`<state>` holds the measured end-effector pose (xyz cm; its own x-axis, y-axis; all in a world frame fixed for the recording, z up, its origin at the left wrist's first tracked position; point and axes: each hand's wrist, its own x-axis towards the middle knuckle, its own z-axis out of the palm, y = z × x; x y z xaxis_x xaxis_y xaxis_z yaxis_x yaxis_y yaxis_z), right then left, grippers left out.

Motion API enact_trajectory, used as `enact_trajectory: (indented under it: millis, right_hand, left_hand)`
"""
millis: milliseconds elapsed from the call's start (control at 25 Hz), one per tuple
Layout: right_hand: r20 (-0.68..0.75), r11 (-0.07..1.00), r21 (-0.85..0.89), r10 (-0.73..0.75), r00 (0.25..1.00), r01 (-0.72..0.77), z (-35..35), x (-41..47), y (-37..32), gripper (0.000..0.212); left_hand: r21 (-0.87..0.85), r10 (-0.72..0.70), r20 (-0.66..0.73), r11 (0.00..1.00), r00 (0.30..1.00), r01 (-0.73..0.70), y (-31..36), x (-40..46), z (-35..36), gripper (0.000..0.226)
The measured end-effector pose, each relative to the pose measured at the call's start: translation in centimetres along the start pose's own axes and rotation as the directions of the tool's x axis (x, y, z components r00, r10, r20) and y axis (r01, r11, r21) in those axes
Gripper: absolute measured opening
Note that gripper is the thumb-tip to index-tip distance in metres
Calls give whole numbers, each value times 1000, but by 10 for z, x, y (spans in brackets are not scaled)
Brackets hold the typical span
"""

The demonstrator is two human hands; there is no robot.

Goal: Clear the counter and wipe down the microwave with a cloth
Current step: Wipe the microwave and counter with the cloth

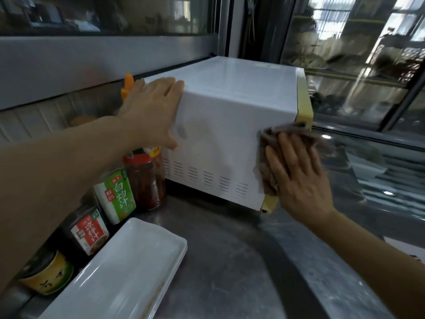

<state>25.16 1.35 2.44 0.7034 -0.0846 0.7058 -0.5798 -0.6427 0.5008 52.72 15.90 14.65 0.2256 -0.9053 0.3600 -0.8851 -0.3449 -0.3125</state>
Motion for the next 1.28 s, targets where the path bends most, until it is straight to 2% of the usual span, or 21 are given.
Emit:
enact_trajectory:
  millis: [120, 200, 280, 400, 480, 680, 760, 880, 960, 1040, 1200, 1280]
  right_hand:
    - [171, 971, 5, -236, 957, 239, 15, -54, -27, 62]
    - [182, 954, -8, -292, 939, 298, 15, -69, -29, 63]
    - [142, 974, -2, -224, 964, 226, 7, -52, -23, 57]
    - [37, 1000, 3, -18, 999, 18, -1, -8, -7, 55]
    - [33, 1000, 10, 16, 999, -16, 2, -6, -12, 59]
    - [184, 966, 30, -258, 948, 257, 18, -39, -39, 54]
    - [182, 957, 48, -289, 940, 285, 25, -11, -59, 50]
    - [185, 931, -6, -359, 915, 366, 38, 41, -108, 54]
    - [199, 907, -66, -396, 896, 415, 36, 57, -117, 56]
    - [175, 913, -106, -372, 912, 393, 32, 45, -97, 54]
    - [187, 929, 5, -365, 912, 371, 24, 2, -44, 53]
    - [206, 919, 24, -390, 898, 394, 25, 14, -52, 54]
  left_hand:
    - [7, 11, -26, 1000, 1000, -10, -1, 2, 4, 126]
    - [15, 8, -32, 1000, 999, -8, -1, 2, 4, 125]
    - [3, 1, -23, 1000, 1000, -1, -2, 2, 2, 125]
    - [9, -5, -4, 1000, 1000, 6, -3, 2, 0, 125]
    - [17, 1, -9, 1000, 1000, -1, -5, 3, 1, 123]
    - [50, 36, -16, 998, 999, -35, -12, 4, -1, 120]
    - [82, 46, -15, 996, 999, -45, -12, 4, -1, 118]
    - [72, 46, -10, 996, 999, -45, -11, 5, -3, 115]
    - [52, 36, 0, 998, 999, -36, -10, 4, -3, 114]
    - [57, 39, -1, 998, 999, -39, -11, 4, -4, 112]
    - [83, 59, -3, 995, 998, -58, -16, 5, -6, 109]
    - [115, 65, -5, 991, 998, -64, -15, 6, -6, 109]
